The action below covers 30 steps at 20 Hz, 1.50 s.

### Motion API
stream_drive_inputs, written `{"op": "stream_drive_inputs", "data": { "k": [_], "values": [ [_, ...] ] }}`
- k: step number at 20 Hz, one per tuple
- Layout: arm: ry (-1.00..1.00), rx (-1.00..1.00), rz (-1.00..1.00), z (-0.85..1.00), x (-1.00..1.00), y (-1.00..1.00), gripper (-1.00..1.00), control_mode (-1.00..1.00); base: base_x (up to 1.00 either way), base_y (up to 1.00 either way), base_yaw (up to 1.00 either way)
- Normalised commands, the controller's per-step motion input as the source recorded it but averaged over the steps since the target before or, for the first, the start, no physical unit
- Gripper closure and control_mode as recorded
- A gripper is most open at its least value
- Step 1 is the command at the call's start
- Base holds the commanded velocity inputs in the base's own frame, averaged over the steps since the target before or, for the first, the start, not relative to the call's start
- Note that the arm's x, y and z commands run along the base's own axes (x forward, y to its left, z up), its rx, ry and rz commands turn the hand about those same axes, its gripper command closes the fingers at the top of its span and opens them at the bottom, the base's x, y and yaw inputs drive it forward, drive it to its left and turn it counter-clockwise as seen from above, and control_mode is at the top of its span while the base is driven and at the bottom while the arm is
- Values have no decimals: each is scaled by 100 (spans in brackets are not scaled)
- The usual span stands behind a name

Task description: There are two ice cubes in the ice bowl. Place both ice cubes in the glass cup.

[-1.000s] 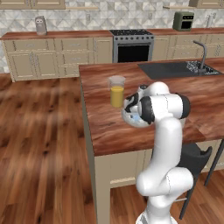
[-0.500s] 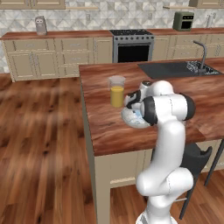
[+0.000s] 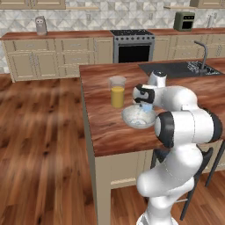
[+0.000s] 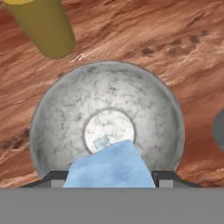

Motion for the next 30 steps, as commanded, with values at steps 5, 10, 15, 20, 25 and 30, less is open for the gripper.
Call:
{"op": "stream_drive_inputs", "data": {
  "k": [5,10,15,20,25,30],
  "values": [
    [19,13,-4,100,-98,1,100,-100,0,0,0],
    [35,-14,-19,63,-64,2,100,-100,0,0,0],
    [17,-12,-15,17,-16,1,100,-100,0,0,0],
    [-9,2,-2,44,0,-38,100,-100,0,0,0],
    [-2,3,-8,41,0,-72,100,-100,0,0,0],
    [0,5,-2,4,2,-76,100,-100,0,0,0]
  ]
}}
